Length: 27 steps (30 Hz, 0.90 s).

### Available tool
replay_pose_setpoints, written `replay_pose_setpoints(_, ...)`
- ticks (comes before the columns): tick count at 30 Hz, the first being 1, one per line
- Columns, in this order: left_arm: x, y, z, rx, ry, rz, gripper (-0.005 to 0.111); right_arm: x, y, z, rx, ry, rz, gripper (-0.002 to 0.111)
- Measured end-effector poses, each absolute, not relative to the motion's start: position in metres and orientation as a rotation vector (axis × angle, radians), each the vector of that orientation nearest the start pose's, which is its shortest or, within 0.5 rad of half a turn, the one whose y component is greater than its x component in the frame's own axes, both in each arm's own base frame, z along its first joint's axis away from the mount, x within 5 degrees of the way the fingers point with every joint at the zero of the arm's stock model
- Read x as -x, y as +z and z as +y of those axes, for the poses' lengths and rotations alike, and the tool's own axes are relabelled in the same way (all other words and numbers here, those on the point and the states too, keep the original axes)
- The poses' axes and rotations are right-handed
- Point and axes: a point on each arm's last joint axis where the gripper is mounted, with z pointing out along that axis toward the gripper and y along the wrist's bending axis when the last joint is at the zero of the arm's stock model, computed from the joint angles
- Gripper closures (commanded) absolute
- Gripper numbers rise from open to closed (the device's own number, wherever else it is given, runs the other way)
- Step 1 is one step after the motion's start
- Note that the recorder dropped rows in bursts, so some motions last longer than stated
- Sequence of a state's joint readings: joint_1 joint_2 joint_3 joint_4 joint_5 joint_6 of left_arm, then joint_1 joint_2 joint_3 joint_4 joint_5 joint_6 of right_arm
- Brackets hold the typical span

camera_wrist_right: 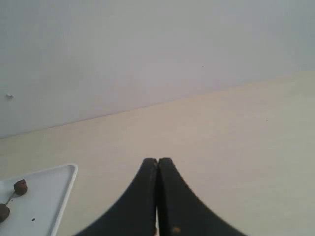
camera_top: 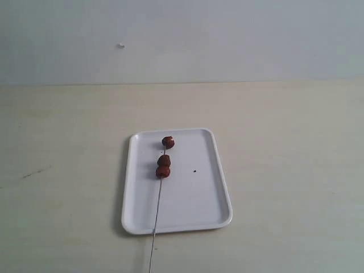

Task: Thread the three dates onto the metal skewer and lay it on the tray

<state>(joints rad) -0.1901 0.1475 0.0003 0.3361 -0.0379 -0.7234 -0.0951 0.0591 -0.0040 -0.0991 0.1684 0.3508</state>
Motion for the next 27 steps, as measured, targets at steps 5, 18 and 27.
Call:
replay_pose_setpoints(5,-0.060,0.202,-0.003,0.223,-0.309,1.613,0.107,-0.060,0.196,-0.007,-0.308,0.103,1.679,0.108)
replay_pose_setpoints(18,-0.051,0.178,0.016,0.444,-0.068,1.825,0.107,-0.060,0.196,-0.007,-0.307,0.104,1.674,0.108)
replay_pose_setpoints(27,-0.051,0.178,0.016,0.442,-0.066,1.825,0.107,-0.060,0.196,-0.007,-0.307,0.104,1.674,0.108)
